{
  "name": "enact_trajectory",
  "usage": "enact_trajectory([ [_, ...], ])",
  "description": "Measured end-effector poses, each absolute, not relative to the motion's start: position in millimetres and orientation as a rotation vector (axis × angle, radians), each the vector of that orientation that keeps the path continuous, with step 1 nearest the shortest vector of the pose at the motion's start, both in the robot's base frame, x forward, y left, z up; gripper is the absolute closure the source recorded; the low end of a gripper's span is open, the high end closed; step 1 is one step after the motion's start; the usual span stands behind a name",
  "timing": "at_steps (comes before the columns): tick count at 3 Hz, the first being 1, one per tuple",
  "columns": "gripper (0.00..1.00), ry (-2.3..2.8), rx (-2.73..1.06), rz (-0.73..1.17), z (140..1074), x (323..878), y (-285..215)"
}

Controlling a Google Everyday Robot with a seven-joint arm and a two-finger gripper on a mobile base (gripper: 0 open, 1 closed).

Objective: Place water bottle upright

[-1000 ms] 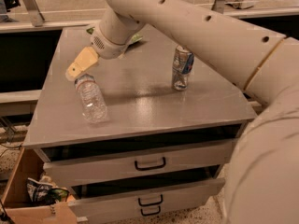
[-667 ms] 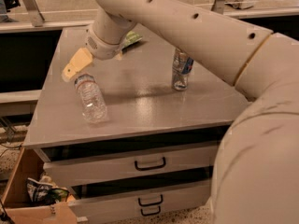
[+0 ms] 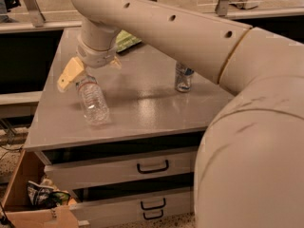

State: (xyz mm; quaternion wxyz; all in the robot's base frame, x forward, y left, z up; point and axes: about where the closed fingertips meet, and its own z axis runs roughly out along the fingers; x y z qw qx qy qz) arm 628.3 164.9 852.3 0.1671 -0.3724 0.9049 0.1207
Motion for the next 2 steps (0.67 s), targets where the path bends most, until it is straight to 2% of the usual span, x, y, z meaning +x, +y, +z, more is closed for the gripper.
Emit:
enact_trajectory([
  [1, 0.18, 2.623, -1.046, 0.213, 848.4, 622.3, 173.0],
  [2, 0.41, 2.632, -1.052, 0.063, 849.9, 618.4, 183.9],
])
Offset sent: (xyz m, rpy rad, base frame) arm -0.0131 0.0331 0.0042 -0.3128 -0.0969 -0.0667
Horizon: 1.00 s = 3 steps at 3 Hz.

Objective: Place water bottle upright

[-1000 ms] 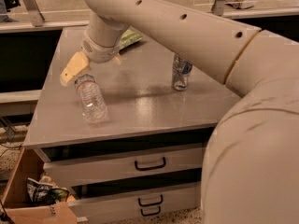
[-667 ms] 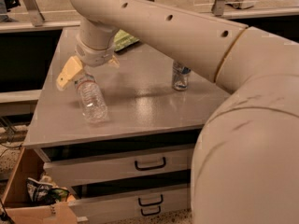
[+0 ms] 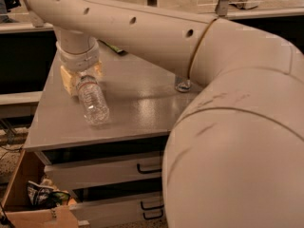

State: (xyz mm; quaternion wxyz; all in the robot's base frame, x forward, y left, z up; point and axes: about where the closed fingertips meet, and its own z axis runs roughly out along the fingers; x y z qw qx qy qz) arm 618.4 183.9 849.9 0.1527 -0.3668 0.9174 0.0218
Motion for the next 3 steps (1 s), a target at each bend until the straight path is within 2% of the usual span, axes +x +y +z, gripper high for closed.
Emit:
enact_trajectory([
  [2, 0.88, 2.591, -1.054, -0.066, 861.3, 621.2, 181.8],
  [3, 1.0, 2.477, -1.078, -0.082, 887.7, 629.2, 163.7],
])
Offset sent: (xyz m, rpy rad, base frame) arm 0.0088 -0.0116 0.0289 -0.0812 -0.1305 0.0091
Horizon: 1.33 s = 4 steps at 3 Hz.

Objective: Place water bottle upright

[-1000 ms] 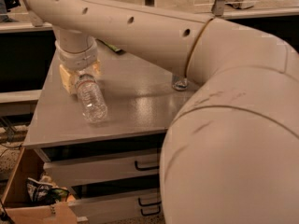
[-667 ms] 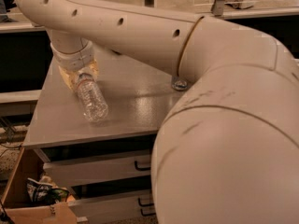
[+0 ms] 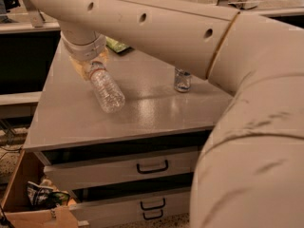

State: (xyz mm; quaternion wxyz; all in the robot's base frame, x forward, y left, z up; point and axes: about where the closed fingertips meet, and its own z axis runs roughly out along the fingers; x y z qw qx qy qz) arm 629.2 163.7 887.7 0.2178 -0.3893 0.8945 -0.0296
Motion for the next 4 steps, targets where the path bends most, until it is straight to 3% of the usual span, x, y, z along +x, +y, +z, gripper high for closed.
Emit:
enact_trajectory([
  [2, 1.0, 2.167, -1.123, 0.074, 962.1, 643.4, 104.1],
  [4, 1.0, 1.873, -1.136, 0.324, 989.1, 641.5, 95.6],
])
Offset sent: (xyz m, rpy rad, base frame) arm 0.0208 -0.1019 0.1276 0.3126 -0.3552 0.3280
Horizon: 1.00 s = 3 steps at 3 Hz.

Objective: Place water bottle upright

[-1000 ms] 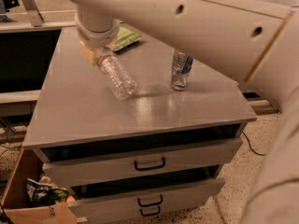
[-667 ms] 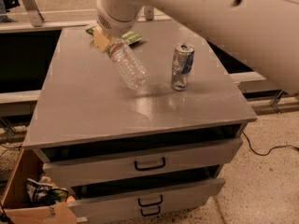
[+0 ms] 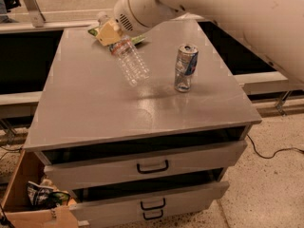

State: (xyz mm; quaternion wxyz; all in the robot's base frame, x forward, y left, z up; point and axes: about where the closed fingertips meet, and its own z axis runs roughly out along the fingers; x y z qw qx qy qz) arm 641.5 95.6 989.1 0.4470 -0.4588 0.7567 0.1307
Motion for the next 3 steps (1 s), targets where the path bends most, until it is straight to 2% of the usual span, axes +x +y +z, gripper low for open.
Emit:
enact_trajectory([
  [1, 1.0, 1.728, -1.135, 0.445, 982.6, 639.8, 116.6],
  [3, 1.0, 1.454, -1.225, 0.559, 979.1, 638.7, 164.6],
])
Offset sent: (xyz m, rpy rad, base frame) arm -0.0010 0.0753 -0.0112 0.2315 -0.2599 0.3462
